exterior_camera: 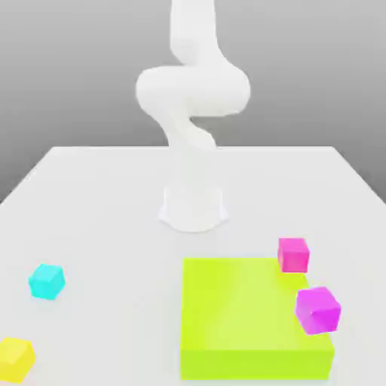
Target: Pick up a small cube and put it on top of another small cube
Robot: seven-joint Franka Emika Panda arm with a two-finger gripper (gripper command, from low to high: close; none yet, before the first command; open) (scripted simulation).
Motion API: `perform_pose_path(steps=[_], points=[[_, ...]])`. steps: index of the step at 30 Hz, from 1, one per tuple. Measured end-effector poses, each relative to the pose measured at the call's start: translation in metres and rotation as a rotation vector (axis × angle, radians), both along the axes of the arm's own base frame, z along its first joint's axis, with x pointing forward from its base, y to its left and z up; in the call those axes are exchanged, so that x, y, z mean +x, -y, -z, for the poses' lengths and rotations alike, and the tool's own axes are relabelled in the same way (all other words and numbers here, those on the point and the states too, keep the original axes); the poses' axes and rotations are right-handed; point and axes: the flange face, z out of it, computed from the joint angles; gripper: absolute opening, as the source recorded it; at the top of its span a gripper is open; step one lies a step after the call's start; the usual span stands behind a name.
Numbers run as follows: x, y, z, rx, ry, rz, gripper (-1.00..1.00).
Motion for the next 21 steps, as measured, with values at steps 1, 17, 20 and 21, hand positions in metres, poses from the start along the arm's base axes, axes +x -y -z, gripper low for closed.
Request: perform_pose_path(steps=[1,17,20,21], points=[[0.012,0.014,0.021,0.026,-0.031,0.068,0.0],[-0.018,0.233,0.362,0.452,-0.4,1.119,0.0],[-0.064,0.259,0.42,0.544,-0.45,1.338,0.0],[-0.079,0.264,0.439,0.575,-0.467,1.408,0.0]])
